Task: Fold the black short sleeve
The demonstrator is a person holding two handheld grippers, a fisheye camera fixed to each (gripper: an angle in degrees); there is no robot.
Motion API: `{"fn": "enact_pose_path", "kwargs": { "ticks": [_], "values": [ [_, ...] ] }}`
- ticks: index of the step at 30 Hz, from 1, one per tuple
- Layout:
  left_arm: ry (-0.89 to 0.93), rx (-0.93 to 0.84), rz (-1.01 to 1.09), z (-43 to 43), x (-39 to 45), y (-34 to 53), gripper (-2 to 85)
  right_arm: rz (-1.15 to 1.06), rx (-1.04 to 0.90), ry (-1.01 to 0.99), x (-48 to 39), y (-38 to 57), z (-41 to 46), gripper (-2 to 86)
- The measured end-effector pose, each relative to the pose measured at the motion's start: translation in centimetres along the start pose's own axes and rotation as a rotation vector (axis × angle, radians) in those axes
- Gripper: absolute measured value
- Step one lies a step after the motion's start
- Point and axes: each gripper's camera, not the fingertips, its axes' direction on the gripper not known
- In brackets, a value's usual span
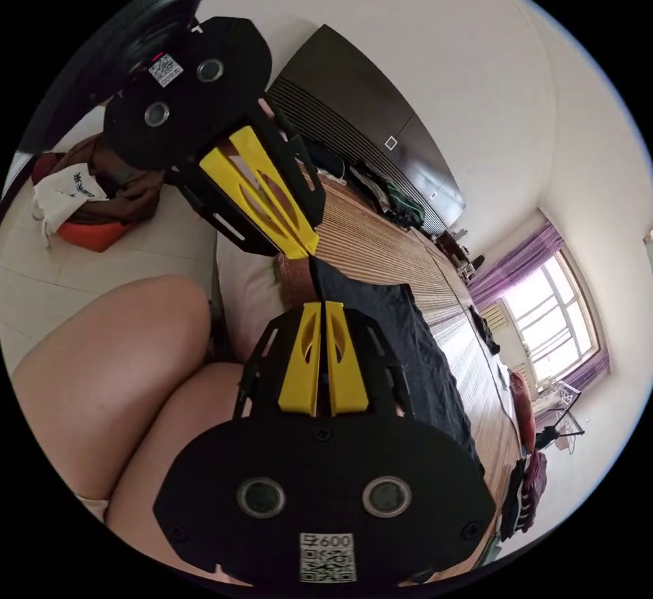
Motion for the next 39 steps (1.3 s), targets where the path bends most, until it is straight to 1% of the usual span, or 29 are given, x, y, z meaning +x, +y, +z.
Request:
{"fn": "enact_pose_path", "kwargs": {
  "ticks": [1, 4, 7, 9, 12, 14, 19, 20, 23, 25, 27, 29, 32, 35, 39],
  "values": [
    [0.003, -0.009, 0.003, 0.5, -0.1, 0.1, 2.6, 0.015, 0.002, -0.019, -0.2, 0.5, 0.4, -0.7],
    [-0.010, -0.101, 0.131, 3.5, 1.4, 0.3, 4.8, 0.050, -0.010, -0.061, -0.5, 1.6, 1.3, -0.8],
    [-0.044, -0.144, 0.157, 5.8, 2.2, 0.0, 8.0, 0.054, -0.009, -0.069, -1.5, 2.3, 2.0, -0.8],
    [-0.088, -0.109, 0.192, 7.1, 2.9, 0.1, 8.8, 0.053, -0.009, -0.063, -2.3, 2.5, 2.4, -0.8],
    [-0.078, -0.092, 0.211, 9.5, 3.3, 0.0, 9.0, 0.070, -0.006, -0.064, -3.3, 2.7, 2.9, -0.8],
    [-0.085, -0.090, 0.234, 11.3, 3.8, -0.1, 8.6, 0.039, -0.002, -0.061, -4.6, 2.6, 3.4, -0.8],
    [-0.145, -0.080, 0.333, 16.0, 6.1, 0.5, 3.5, 0.036, -0.002, -0.076, -6.4, 1.9, 4.4, -0.8],
    [-0.171, -0.067, 0.335, 16.6, 6.5, 1.1, 3.0, 0.023, -0.004, -0.065, -7.2, 1.6, 4.8, -0.8],
    [-0.172, -0.035, 0.299, 17.3, 6.9, 2.6, 2.4, -0.013, -0.052, 0.012, -8.9, 0.8, 6.1, -0.8],
    [-0.187, -0.011, 0.287, 17.5, 7.6, 3.3, 2.2, -0.044, -0.031, 0.056, -9.8, 0.5, 6.0, -0.8],
    [-0.239, -0.009, 0.272, 18.2, 9.1, 3.8, 2.1, -0.086, -0.091, 0.096, -10.7, -0.2, 6.6, -0.8],
    [-0.246, -0.004, 0.256, 18.6, 10.2, 4.1, 2.1, -0.160, -0.178, 0.150, -12.1, -0.3, 7.7, -0.8],
    [-0.189, -0.008, 0.216, 19.0, 11.9, 4.7, 2.0, -0.234, -0.275, 0.208, -13.4, 0.6, 7.9, -0.7],
    [-0.196, -0.035, 0.194, 19.1, 14.6, 5.5, 2.0, -0.290, -0.360, 0.263, -13.8, 2.8, 6.9, -0.8],
    [-0.150, -0.043, 0.106, 18.3, 18.1, 7.2, 2.0, -0.290, -0.465, 0.301, -13.1, 6.0, 4.4, -0.8]
  ]
}}
